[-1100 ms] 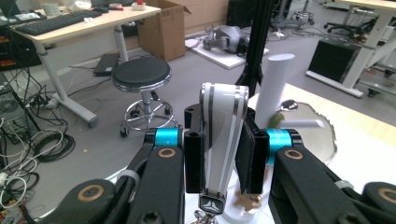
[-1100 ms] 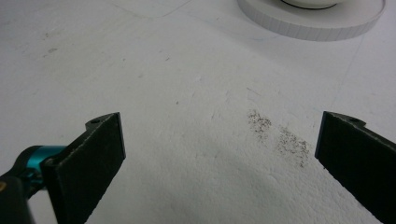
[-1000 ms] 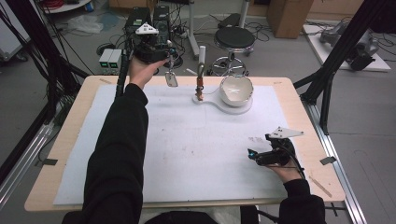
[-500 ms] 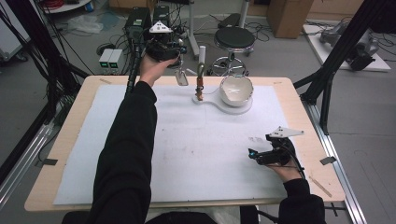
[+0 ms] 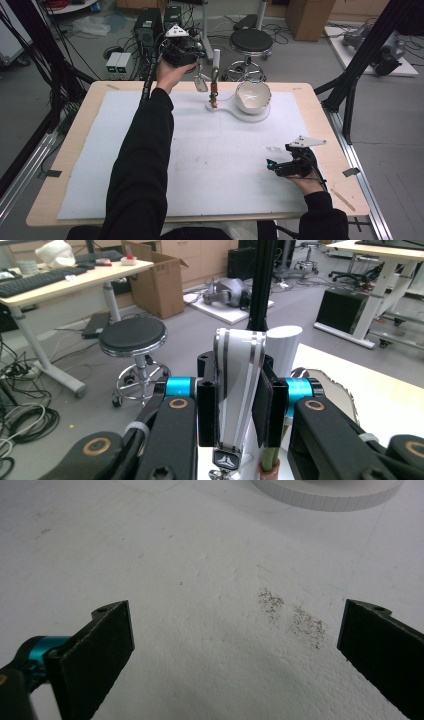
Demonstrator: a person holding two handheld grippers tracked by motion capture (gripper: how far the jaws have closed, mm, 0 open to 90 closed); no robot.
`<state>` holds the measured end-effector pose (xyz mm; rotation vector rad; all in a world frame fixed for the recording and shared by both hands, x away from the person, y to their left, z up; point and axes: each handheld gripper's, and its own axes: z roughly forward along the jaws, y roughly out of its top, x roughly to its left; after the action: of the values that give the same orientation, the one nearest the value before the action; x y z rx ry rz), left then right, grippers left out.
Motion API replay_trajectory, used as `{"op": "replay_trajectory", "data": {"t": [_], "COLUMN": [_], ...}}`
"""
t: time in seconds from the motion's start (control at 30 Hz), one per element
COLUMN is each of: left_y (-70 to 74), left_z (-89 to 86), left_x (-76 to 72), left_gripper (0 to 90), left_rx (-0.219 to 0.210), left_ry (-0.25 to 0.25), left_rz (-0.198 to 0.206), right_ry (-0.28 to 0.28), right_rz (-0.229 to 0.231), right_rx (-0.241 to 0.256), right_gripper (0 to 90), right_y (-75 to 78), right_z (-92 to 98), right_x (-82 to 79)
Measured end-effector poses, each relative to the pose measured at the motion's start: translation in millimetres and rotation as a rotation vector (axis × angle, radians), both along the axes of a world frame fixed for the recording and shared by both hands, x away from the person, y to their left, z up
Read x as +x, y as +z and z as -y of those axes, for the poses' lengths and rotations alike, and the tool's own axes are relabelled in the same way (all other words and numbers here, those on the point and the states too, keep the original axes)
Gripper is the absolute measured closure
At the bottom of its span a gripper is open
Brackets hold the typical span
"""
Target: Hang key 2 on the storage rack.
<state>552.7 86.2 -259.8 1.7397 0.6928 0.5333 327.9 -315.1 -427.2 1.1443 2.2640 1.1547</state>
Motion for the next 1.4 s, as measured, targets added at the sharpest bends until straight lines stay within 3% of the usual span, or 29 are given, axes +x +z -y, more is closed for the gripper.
{"op": "replay_trajectory", "data": {"t": [0.17, 0.53, 0.6, 0.67, 0.73, 0.8, 0.87, 0.97, 1.07, 1.4], "left_y": [-3.1, -17.0, -18.6, -17.7, -16.1, -15.1, -15.2, -15.2, -15.6, -23.4], "left_z": [4.8, 2.9, -0.5, -4.5, -8.4, -11.8, -13.3, -14.1, -16.0, -34.2], "left_x": [0.4, 1.8, 0.7, 0.7, 0.5, 0.1, -0.4, -1.8, -4.4, -16.9], "left_gripper": [75.1, 71.3, 66.8, 53.5, 43.8, 32.6, 15.8, 4.3, 1.7, 1.7], "left_rx": [-0.032, -0.097, -0.112, -0.152, -0.164, -0.16, -0.153, -0.123, -0.121, -0.12], "left_ry": [-0.007, -0.011, 0.014, 0.037, 0.045, 0.035, 0.023, 0.011, -0.022, -0.016], "left_rz": [0.003, -0.044, -0.052, -0.092, -0.117, -0.136, -0.16, -0.178, -0.183, -0.171], "right_ry": [0.001, -0.002, -0.003, -0.003, -0.006, -0.009, -0.009, -0.01, -0.008, -0.01], "right_rz": [0.001, -0.004, -0.007, -0.006, -0.005, -0.006, 0.002, -0.002, -0.002, -0.003], "right_rx": [-0.004, -0.006, -0.004, -0.003, -0.004, 0.004, 0.006, 0.011, 0.008, 0.015], "right_gripper": [0.9, 0.9, 0.9, 0.9, 0.9, 0.9, 0.8, 0.8, 0.8, 0.8], "right_y": [-0.3, -0.9, -1.0, -0.9, -0.8, -0.5, -0.5, -0.3, -0.2, -0.3], "right_z": [0.5, 1.4, 1.2, 1.1, 1.3, 1.6, 2.2, 2.3, 2.0, 2.0], "right_x": [0.2, 0.2, 0.1, 0.1, 0.0, 0.0, 0.4, 0.4, 0.4, 0.3]}}
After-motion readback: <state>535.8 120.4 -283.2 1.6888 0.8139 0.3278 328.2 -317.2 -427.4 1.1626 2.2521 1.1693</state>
